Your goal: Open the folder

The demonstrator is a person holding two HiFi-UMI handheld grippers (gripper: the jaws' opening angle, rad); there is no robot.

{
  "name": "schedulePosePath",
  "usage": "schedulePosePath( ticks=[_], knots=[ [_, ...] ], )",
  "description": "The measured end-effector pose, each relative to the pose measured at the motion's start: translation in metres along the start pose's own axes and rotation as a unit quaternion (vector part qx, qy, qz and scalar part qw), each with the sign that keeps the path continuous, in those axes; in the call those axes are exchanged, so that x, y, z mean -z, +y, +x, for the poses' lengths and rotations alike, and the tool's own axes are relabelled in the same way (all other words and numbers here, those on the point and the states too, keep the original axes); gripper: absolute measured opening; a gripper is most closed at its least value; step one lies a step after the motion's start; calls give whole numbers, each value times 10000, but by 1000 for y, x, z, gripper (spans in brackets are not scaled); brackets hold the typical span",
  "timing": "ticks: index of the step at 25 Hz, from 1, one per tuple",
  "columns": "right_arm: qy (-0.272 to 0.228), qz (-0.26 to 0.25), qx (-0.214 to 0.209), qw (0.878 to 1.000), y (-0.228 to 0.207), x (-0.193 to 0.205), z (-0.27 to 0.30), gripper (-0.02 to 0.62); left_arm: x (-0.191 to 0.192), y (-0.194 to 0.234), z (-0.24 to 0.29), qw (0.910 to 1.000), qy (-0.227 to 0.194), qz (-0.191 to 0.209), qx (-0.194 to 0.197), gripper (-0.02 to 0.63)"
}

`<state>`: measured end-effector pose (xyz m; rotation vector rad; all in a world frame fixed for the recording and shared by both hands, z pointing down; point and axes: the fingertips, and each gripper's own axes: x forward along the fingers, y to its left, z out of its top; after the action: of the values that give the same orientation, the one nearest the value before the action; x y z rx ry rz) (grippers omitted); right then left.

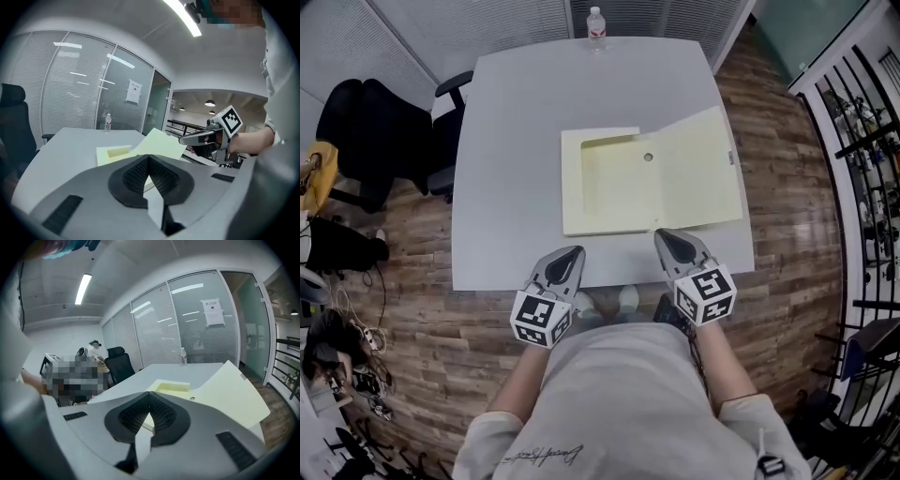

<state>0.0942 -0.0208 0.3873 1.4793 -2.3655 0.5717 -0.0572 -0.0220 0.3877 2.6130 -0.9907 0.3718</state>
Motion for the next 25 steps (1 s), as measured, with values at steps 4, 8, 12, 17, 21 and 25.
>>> schedulePosePath(
  ticks=[4,8,12,17,21,25],
  knots=[
    [-39,58,-117,9999,12,-6,5,23,-11,9,-3,9998,-153,-116,-37,8],
    [46,-47,-253,9997,24,-5,9,23,-17,14,-6,9998,-182,-61,-60,8],
    [36,-61,-278,9996,27,-6,11,23,-23,17,-7,9997,-233,-77,-44,8],
    [14,-34,-281,9996,27,-8,15,23,-28,18,-4,9996,-272,-85,-15,8],
    [-18,-14,-297,9996,27,-9,18,23,-31,20,-2,9996,-285,-78,-9,8],
    [-47,-34,-364,9993,30,-13,19,23,-37,18,1,9995,-313,-41,2,8]
  ],
)
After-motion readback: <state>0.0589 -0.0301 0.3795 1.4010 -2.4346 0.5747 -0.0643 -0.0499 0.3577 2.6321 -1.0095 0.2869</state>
